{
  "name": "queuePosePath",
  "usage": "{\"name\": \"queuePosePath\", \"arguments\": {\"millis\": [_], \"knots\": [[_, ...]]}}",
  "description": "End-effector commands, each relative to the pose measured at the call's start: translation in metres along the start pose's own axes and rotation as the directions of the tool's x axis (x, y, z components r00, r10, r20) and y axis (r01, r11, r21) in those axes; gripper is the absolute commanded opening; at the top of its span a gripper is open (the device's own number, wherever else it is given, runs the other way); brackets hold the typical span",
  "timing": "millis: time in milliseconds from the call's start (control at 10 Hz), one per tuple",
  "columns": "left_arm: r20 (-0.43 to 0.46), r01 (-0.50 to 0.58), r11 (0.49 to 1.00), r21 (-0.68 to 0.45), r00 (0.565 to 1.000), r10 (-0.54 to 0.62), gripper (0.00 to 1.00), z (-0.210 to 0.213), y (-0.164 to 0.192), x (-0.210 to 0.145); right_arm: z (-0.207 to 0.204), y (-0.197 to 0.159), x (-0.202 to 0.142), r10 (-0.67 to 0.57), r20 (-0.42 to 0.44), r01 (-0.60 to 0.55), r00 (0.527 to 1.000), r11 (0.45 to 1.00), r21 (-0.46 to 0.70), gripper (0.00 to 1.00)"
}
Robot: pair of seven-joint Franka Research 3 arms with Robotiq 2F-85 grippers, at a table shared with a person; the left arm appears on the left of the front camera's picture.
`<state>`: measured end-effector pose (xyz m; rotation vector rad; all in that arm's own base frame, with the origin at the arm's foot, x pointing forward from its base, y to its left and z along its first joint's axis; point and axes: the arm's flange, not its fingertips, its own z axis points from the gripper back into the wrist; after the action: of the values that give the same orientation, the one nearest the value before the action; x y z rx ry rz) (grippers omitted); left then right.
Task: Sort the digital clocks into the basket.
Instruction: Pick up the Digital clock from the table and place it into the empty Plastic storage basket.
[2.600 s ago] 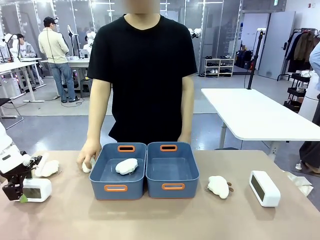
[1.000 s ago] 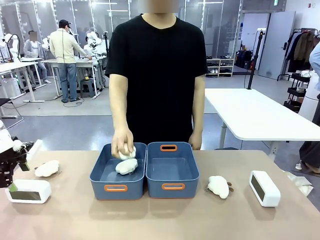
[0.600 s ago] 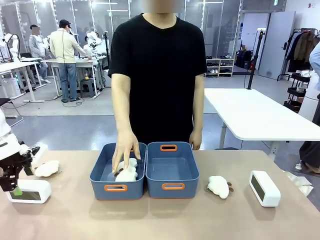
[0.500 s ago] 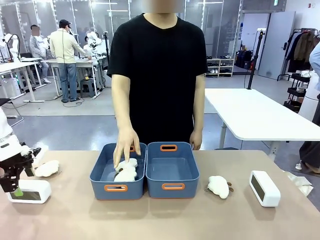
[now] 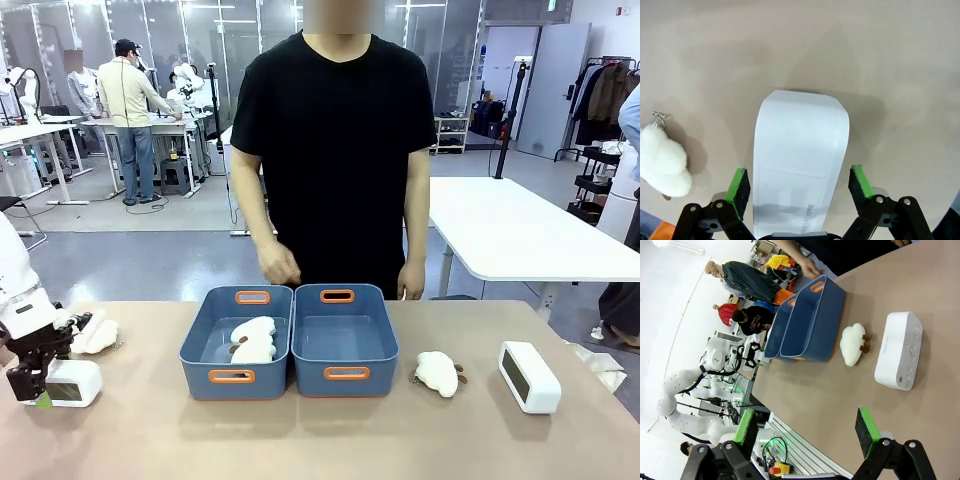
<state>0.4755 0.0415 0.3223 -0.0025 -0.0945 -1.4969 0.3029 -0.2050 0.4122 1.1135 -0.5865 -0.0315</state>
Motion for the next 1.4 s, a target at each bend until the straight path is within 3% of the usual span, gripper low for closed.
{"name": "queuePosePath", "arguments": {"millis": [0,100,200,400,500,600,800,900,1100,1300], "knots": [[-0.03,-0.019,1.0,0.014,0.999,0.019,0.46,-0.004,0.001,-0.001,0.0,0.0,0.001,0.005,0.011,-0.005,1.0,1.0,0.014,1.0],[-0.045,-0.022,1.0,0.01,0.999,0.023,0.4,-0.007,0.001,0.001,0.0,0.0,0.001,0.005,0.011,-0.005,1.0,1.0,0.014,1.0],[-0.049,-0.029,1.0,0.003,0.998,0.029,0.0,-0.009,0.0,0.001,0.0,0.0,0.001,0.005,0.011,-0.005,1.0,1.0,0.014,1.0],[-0.036,-0.042,0.999,0.008,0.998,0.043,0.0,-0.008,0.001,0.001,0.0,0.0,0.001,0.005,0.011,-0.005,1.0,1.0,0.014,1.0],[-0.037,-0.051,0.999,0.014,0.998,0.052,0.12,-0.005,0.001,0.0,0.0,0.0,0.001,0.005,0.011,-0.005,1.0,1.0,0.014,1.0],[-0.031,-0.066,0.998,0.024,0.997,0.067,0.03,0.0,0.001,-0.001,0.0,0.0,0.001,0.005,0.011,-0.005,1.0,1.0,0.014,1.0],[0.034,-0.126,0.992,0.027,0.992,0.125,0.0,0.034,-0.003,-0.005,0.0,0.0,0.001,0.005,0.011,-0.005,1.0,1.0,0.014,1.0],[0.093,-0.182,0.982,0.044,0.98,0.177,0.0,0.072,-0.01,-0.002,0.0,0.0,0.001,0.005,0.011,-0.005,1.0,1.0,0.014,1.0],[0.227,-0.257,0.965,0.057,0.944,0.238,0.0,0.138,-0.019,0.022,0.0,0.0,0.001,0.005,0.011,-0.005,1.0,1.0,0.014,1.0],[0.274,-0.247,0.968,0.036,0.934,0.228,0.0,0.163,-0.023,0.079,0.0,0.0,0.001,0.005,0.011,-0.005,1.0,1.0,0.014,1.0]]}}
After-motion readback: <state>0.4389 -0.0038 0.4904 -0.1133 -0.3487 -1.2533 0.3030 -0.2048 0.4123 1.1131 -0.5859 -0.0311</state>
